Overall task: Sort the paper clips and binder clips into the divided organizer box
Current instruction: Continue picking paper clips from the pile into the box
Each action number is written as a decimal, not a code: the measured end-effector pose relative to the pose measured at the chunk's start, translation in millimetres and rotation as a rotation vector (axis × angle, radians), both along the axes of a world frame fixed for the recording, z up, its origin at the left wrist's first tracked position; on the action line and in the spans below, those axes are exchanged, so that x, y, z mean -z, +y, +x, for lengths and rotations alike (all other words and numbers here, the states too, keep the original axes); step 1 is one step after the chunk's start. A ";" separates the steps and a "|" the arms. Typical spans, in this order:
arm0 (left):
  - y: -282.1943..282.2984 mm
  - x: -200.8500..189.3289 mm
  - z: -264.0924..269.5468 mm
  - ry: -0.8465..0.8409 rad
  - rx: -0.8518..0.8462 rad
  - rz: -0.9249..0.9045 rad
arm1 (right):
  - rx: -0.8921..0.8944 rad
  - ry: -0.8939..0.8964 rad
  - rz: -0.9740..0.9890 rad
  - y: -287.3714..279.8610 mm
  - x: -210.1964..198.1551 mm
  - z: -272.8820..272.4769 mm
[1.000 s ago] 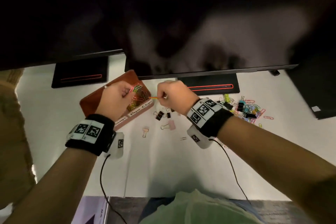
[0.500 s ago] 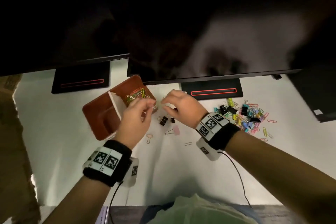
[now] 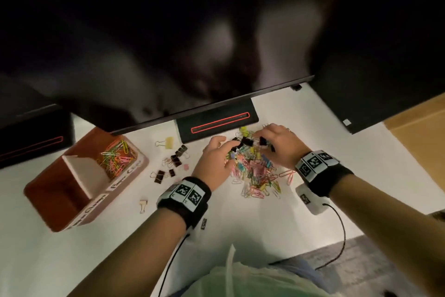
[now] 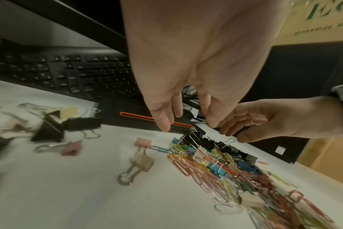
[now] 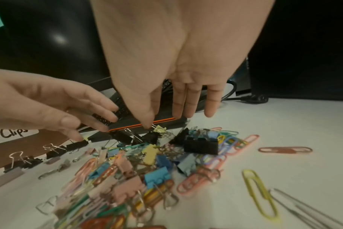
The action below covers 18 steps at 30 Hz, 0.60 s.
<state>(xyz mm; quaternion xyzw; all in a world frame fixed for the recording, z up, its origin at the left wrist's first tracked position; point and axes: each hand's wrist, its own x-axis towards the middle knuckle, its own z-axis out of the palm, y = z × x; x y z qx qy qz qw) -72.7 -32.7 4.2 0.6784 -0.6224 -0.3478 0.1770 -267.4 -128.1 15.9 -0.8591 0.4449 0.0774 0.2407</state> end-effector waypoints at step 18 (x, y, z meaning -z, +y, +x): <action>-3.4 3.8 11.7 0.028 -0.439 -0.110 | -0.127 -0.323 0.147 -18.0 29.9 -19.6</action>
